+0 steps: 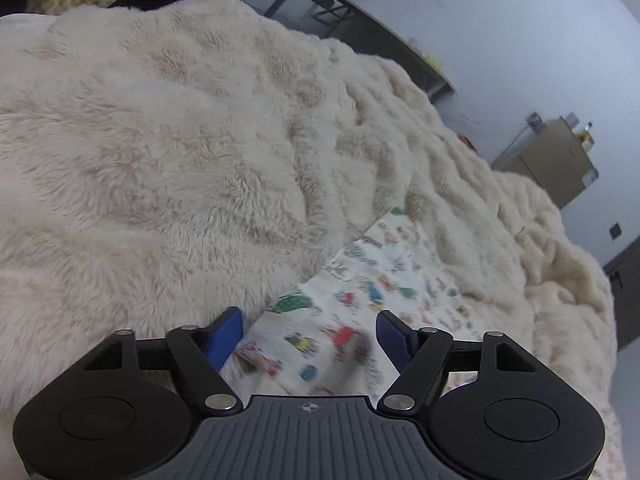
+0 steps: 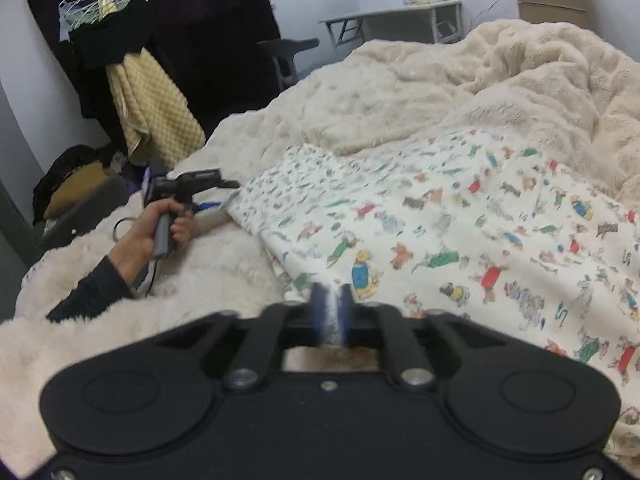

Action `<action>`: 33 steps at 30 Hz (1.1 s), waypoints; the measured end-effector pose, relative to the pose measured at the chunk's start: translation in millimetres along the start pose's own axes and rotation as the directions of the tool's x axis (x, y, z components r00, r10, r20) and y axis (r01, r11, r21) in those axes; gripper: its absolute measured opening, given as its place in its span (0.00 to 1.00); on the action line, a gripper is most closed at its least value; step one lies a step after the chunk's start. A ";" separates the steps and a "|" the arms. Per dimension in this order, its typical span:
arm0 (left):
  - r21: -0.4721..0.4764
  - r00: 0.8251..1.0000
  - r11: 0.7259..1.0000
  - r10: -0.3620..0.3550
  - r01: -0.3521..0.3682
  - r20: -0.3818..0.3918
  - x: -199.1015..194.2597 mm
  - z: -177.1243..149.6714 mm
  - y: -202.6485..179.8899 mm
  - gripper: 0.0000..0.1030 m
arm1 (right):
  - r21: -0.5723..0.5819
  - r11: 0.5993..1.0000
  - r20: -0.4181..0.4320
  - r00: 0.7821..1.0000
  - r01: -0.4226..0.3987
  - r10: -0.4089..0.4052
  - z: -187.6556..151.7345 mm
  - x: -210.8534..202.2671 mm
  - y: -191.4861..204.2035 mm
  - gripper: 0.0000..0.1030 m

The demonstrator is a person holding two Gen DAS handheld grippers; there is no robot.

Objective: Fold clothes

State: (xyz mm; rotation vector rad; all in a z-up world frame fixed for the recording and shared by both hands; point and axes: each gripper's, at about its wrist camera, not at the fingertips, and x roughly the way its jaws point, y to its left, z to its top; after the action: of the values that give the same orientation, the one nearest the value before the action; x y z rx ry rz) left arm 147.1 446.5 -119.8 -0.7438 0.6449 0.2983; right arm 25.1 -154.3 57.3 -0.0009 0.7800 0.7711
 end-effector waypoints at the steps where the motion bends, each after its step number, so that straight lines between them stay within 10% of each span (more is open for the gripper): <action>1: 0.023 1.000 1.000 0.015 -0.015 0.016 -1.9 2.2 -3.4 0.27 | -0.009 1.000 0.016 1.000 -0.010 0.010 3.9 -3.9 1.4 0.01; 4: 0.104 0.990 0.987 0.115 -0.123 0.081 -15.2 4.3 -18.5 0.54 | -0.037 0.999 0.042 0.999 -0.020 0.022 12.1 -15.4 7.7 0.01; 11: 0.395 0.946 0.871 0.200 -0.292 0.256 -53.5 -26.5 -65.2 0.62 | -0.210 0.973 -0.140 0.988 -0.099 0.070 1.0 -8.4 32.1 0.11; 16: 0.430 0.957 0.861 0.195 -0.273 0.217 -40.9 -42.7 -68.7 0.62 | -0.121 0.988 0.068 0.992 -0.093 0.102 24.6 -29.8 33.4 0.44; 33: 0.568 0.974 0.796 0.115 -0.207 0.194 -21.5 -103.6 -74.3 0.72 | 0.051 0.998 0.022 0.999 0.044 -0.045 -43.5 34.4 31.5 0.39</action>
State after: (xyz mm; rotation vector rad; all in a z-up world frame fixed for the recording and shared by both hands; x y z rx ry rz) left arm 120.2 320.1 -124.2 -0.0637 0.6121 0.2872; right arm -6.5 -121.6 12.5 0.0358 0.7744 0.7082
